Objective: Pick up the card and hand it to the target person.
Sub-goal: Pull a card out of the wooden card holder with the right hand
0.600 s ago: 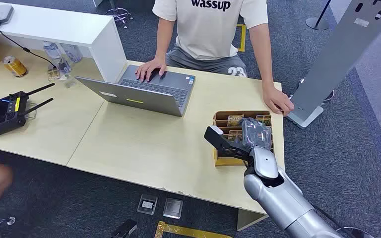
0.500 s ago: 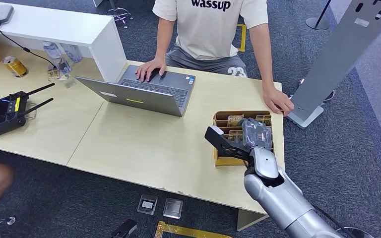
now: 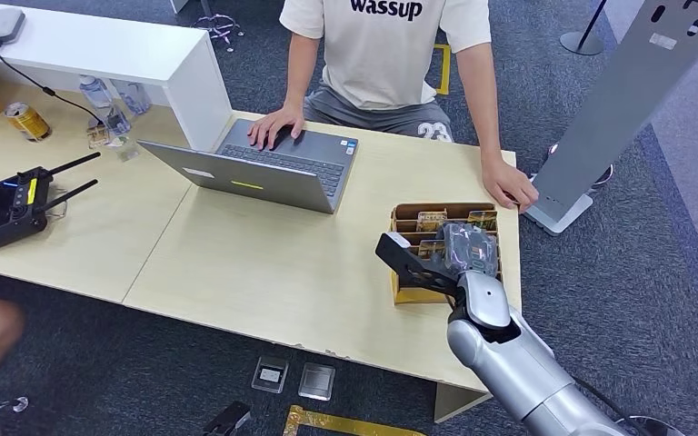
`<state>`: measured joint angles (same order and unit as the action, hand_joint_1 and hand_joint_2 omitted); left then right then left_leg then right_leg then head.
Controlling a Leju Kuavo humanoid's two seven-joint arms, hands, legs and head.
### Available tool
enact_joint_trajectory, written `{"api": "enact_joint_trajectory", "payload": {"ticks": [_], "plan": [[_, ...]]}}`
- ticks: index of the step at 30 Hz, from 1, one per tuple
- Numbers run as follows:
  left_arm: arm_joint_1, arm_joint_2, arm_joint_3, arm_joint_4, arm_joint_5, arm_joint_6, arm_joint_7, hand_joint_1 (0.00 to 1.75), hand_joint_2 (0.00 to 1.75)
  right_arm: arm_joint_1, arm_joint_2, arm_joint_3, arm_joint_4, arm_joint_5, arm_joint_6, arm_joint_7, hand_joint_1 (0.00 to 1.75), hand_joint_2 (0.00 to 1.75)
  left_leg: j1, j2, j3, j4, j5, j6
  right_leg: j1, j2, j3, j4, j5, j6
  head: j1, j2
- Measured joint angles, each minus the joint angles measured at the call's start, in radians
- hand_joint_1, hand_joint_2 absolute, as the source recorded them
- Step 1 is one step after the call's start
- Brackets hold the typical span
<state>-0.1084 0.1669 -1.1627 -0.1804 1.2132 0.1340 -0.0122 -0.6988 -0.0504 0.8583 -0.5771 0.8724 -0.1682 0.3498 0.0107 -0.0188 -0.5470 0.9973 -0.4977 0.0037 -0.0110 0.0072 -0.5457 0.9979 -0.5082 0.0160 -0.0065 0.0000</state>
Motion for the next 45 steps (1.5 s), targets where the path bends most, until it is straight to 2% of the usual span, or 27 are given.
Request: {"api": "enact_joint_trajectory", "payload": {"ticks": [3,14,17,19,23,31,39,45], "plan": [[0.000,0.000,0.000,0.000,0.000,0.001,0.000,0.00,0.00,0.000,0.000,0.000,0.001,0.000,0.000,0.000,0.92,1.75,0.000,0.000,0.000,0.000,0.000,0.000,0.000,0.000,0.000,0.000,0.000,0.000,0.000,0.000],[0.000,0.000,0.000,0.000,0.000,0.001,-0.003,0.00,0.00,0.000,0.000,0.001,0.005,-0.008,0.000,-0.003,1.57,1.75,0.000,0.000,0.000,0.000,0.000,0.000,0.000,0.000,0.000,0.000,0.000,0.000,0.000,0.000],[0.000,0.000,0.000,0.000,0.000,0.001,-0.004,0.00,0.00,0.000,0.000,0.001,0.005,-0.015,0.000,-0.003,1.65,1.75,0.000,0.000,0.000,0.000,0.000,0.000,0.000,0.000,0.000,0.000,0.000,0.000,0.000,0.000],[0.000,0.000,0.000,0.000,0.000,0.001,-0.004,0.00,0.00,0.000,0.000,0.001,0.005,-0.016,0.000,-0.003,1.64,1.75,0.000,0.000,0.001,0.000,0.000,0.000,0.000,0.000,0.000,0.000,0.000,0.000,0.000,0.000],[0.000,0.000,0.000,0.000,-0.002,-0.002,-0.005,0.00,1.75,0.000,0.000,0.001,0.005,-0.017,0.000,-0.003,1.66,1.75,0.000,0.000,0.001,0.000,0.000,0.000,0.000,0.000,0.000,0.000,0.000,0.000,0.000,0.000],[0.000,0.000,-0.002,0.000,-0.025,-0.027,-0.014,0.00,1.75,0.000,-0.002,0.001,0.005,-0.022,0.000,-0.003,1.66,1.75,0.000,0.000,0.001,0.000,0.000,0.000,0.000,0.000,0.000,0.000,0.000,0.000,0.000,0.000],[0.000,0.001,-0.002,0.000,-0.009,-0.010,0.000,0.00,1.75,0.000,-0.003,0.001,-0.001,-0.035,-0.022,-0.011,1.66,1.75,0.000,0.000,0.001,0.000,0.000,0.000,0.000,0.000,0.000,0.000,0.000,0.000,0.000,0.000],[0.000,0.001,-0.002,0.000,-0.007,-0.008,0.001,0.00,1.75,0.000,-0.019,-0.003,-0.096,-0.029,-0.045,0.022,1.66,1.75,0.000,0.000,0.001,0.000,0.000,0.000,0.000,0.000,0.000,0.000,0.000,0.000,0.000,0.000]]}}
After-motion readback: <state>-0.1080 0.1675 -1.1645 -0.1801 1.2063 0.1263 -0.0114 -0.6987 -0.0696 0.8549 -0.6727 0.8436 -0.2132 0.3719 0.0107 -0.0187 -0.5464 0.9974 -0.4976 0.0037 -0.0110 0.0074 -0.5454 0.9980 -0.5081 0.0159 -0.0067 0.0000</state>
